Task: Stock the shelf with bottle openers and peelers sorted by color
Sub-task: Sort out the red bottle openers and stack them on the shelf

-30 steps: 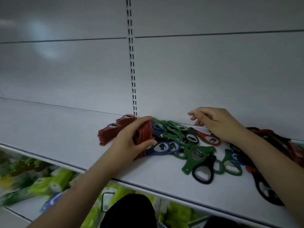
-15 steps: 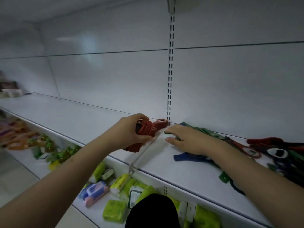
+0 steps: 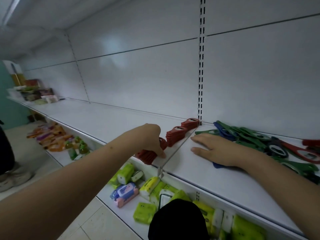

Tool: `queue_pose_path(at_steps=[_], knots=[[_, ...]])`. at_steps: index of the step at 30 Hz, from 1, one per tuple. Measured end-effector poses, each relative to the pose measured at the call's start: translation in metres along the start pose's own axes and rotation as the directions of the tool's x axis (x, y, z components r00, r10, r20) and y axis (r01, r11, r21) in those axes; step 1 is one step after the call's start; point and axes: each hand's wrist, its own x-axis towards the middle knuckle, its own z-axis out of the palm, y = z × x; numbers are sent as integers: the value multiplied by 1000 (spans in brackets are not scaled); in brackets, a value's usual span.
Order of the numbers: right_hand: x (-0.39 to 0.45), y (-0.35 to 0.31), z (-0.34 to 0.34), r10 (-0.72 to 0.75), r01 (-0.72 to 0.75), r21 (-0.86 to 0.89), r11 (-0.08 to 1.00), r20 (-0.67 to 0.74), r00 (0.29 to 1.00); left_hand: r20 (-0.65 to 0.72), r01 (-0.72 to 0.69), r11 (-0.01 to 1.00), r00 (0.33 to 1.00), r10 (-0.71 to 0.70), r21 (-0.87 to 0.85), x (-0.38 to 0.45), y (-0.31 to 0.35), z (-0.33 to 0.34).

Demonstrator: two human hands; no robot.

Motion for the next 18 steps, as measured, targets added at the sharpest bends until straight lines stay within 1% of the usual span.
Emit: queue_pose_path(at_steps=[4,7,9,11,13,18], knots=[[-1,0,-1,-2,2,-11,1000,3,1000,118,-3,998,993,-5,62,3,10,-8],[-1,1,-1,1,-1,-5,1000,0,1000,186,39,999,982,-36,-9,6,10,-8],[0,0,-1,-5,5,-4,1000,-18,1000,173,66,998,983,-61,-18,6,10,-6],[1,0,-2,-10,10,0,1000,-51,999,135,72,997,988,-74,19,6,11,-5],[1,0,-3,-12,12,-12,1000,-82,997,109,70,996,991,-75,50,7,13,-4],[-4,-3,-6,-24,18,-60,998,-105,994,39,51,997,998,-53,50,7,21,2]])
